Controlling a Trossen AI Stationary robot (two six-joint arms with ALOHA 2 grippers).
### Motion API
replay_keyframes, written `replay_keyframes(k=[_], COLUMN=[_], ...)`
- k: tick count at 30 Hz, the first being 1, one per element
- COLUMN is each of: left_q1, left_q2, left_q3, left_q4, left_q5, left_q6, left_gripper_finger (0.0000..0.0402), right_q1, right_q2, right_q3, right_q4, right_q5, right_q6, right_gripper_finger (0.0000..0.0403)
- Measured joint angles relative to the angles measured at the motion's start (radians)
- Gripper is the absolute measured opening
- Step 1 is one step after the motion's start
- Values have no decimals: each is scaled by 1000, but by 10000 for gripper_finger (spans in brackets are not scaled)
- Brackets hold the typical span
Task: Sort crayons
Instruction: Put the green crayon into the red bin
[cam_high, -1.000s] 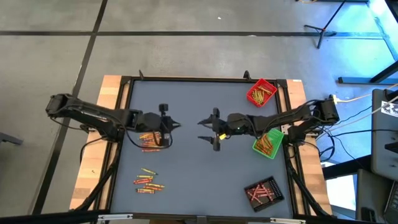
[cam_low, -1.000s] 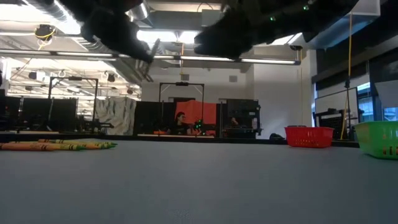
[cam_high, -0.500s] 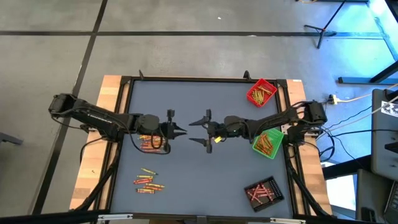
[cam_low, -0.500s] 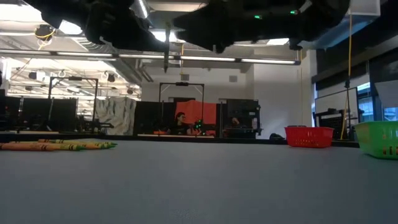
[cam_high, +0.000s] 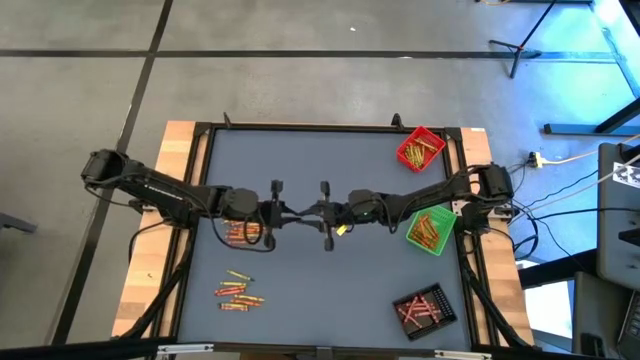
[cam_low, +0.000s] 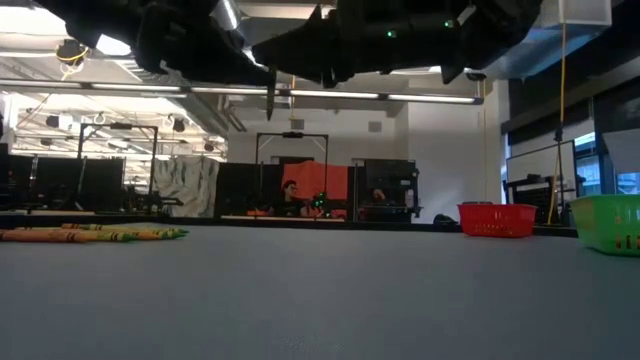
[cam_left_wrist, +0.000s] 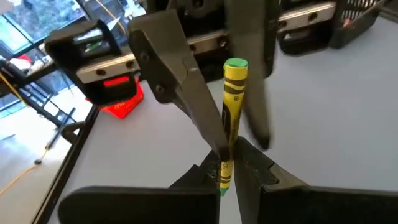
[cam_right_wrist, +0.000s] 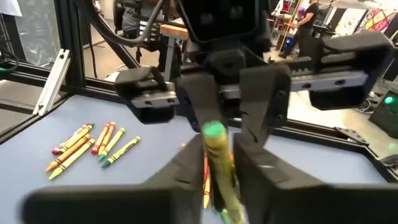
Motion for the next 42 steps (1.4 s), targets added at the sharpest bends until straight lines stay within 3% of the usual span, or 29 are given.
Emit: replay_keyframes(k=[3,10,16,19,26,30,36,42], left_q1=[-1,-3,-2,-3,-4,-4,-4,-3], left_q2=[0,0,0,0,0,0,0,0], left_q3=[0,0,0,0,0,0,0,0], left_q4=[-3,-9,-15,-20,-36,-36,-28,-30], left_q5=[4,0,-15,-35,-72,-73,-76,-79], left_q6=[-9,-53,-52,-53,-52,-52,-52,-52], left_gripper_finger=[9,20,82,104,112,112,112,112], right_q1=[0,0,2,18,42,-3,-149,-347], right_q2=[0,0,-41,-88,-251,-347,-420,-421], right_q3=[0,0,0,0,-1,-1,-1,-5], right_q4=[-3,-25,-136,-249,-666,-958,-1282,-1385], right_q5=[6,14,120,234,655,785,796,757], right_q6=[-11,-24,-27,-26,-33,1,130,158], right_gripper_finger=[17,44,14,18,32,18,30,25])
